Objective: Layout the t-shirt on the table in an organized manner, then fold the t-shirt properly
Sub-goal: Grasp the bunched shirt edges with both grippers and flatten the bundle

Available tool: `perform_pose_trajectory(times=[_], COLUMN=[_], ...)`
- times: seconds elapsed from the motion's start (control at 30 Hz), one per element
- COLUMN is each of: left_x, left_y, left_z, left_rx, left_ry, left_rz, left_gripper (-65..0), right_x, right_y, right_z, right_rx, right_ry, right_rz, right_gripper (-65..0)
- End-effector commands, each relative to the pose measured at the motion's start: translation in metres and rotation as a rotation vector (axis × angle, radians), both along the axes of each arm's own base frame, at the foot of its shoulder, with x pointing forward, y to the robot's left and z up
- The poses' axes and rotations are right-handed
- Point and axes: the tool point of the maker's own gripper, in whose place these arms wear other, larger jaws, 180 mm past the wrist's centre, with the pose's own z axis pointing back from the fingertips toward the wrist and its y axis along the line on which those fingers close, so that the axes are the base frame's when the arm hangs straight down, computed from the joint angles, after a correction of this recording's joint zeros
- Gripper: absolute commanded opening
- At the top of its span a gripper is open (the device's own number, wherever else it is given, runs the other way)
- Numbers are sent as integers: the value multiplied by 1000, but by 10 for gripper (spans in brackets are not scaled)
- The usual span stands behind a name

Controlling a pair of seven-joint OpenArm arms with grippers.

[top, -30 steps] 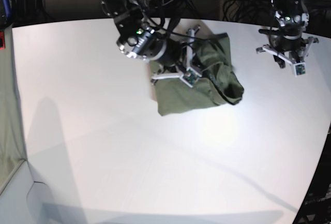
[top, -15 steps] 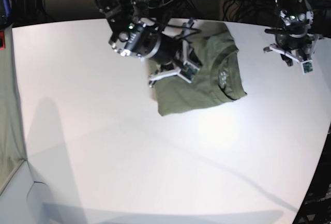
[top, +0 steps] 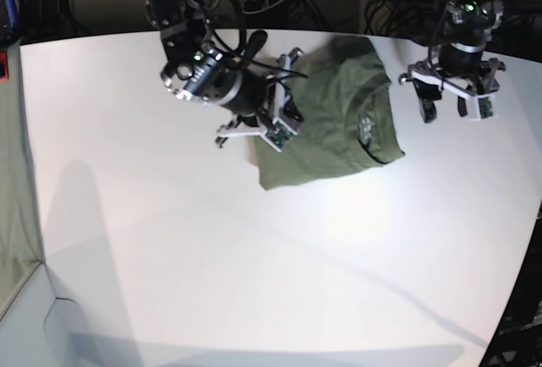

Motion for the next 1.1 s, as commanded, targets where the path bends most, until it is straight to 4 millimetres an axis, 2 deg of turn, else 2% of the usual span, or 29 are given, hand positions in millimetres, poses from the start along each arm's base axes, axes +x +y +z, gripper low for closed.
perform_pose_trajectory(times=[0.0,0.07,0.13,0.3,0.6,0.87,1.07], left_x=[0,-1,-1,-4,17,26,36], left_y=[-6,-16,-23,-34,-42,-73,-78], left_z=[6,8,4,-24,-34,-50,-68], left_rx=[-22,-75,-136,-296,-399,-442,-479], left_ry=[-25,-43,-51,-20,-52,-9,23], left_rz=[-29,-66,-81,-82,-127,-217,-207], left_gripper=[-201,-135,-118,-118,-118,-118,-118], right_x=[6,8,10,16,19,19,19], right_y=[8,0,-7,-23,-44,-47,-51], right_z=[16,13,11,8,1,0,-2], right_rx=[54,37,27,16,-18,-27,-38], right_ry=[-40,-41,-38,-34,-28,-29,-29], right_rz=[5,-3,-19,-63,-100,-99,-98], right_gripper=[-650,-650,-650,-650,-650,-650,-650])
